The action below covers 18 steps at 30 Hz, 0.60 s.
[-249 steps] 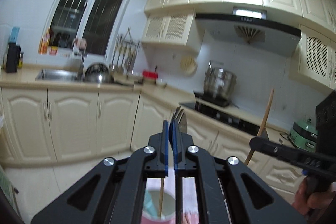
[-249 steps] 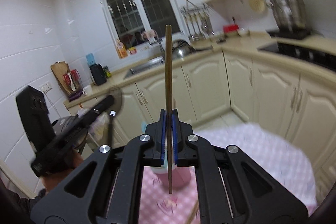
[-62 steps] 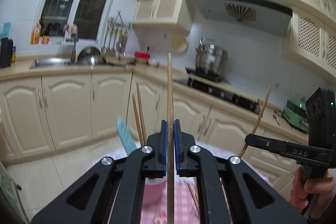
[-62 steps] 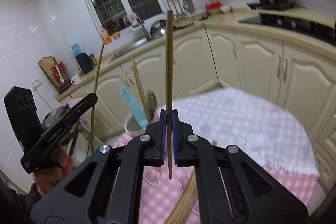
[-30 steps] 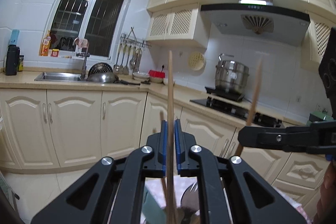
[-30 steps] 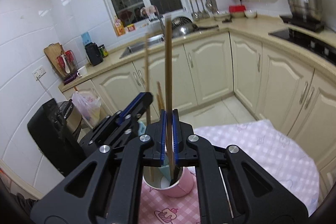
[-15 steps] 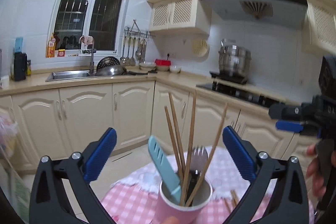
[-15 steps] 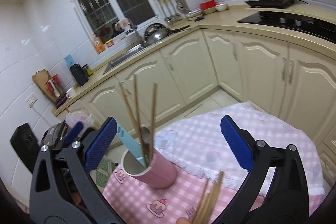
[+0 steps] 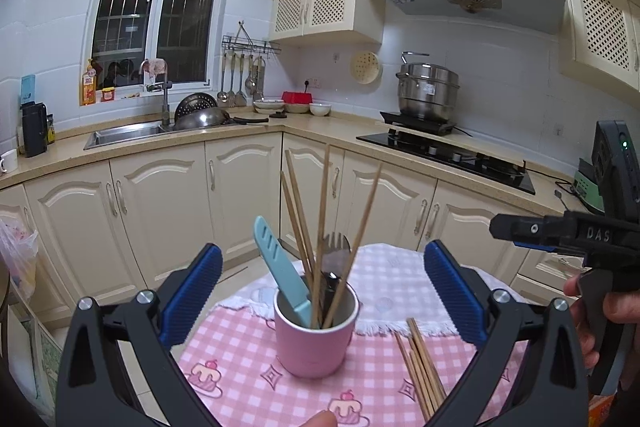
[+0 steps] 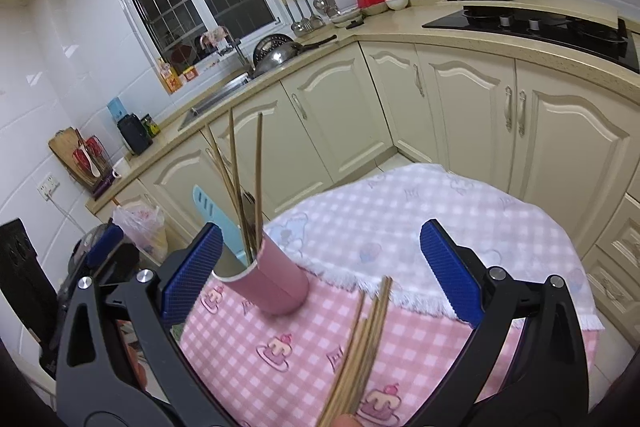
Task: Organize utensils
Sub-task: 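Lower both open tools back toward the chopstick pile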
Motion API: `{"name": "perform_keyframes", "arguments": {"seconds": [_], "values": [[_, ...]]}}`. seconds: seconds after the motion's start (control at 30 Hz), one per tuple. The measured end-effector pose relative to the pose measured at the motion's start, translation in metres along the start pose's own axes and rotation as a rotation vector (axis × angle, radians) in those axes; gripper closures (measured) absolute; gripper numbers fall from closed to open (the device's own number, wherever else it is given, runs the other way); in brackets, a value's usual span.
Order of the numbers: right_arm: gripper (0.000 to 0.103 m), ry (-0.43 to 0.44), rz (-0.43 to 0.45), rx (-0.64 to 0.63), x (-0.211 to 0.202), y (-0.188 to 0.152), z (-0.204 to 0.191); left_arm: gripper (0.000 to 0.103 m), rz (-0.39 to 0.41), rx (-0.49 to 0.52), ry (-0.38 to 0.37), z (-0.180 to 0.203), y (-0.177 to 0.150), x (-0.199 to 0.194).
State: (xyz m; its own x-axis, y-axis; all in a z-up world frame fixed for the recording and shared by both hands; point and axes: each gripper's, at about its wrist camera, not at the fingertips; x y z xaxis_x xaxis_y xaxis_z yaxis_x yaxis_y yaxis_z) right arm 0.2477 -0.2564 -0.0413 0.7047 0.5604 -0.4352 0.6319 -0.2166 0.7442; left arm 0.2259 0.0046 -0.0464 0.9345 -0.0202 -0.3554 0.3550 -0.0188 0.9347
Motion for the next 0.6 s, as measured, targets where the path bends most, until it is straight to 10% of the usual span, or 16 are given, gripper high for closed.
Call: {"name": "perform_keyframes", "arguments": {"seconds": [0.6], "values": [[0.006, -0.145, -0.131, 0.056, -0.007, -0.060, 0.041, 0.004, -0.179, 0.085, -0.020, 0.034, -0.052, 0.014]]}}
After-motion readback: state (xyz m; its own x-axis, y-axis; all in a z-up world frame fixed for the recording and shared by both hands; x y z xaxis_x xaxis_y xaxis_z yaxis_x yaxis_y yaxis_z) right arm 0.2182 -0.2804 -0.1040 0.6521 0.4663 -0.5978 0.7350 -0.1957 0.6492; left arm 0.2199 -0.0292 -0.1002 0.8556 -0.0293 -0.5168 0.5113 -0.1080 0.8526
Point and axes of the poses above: each gripper's, at about its wrist camera, not at the fingertips, and x roughly the way its jaws point, z to its right, y to its top, and after that the axes turned 12 degrees about y, right-handed
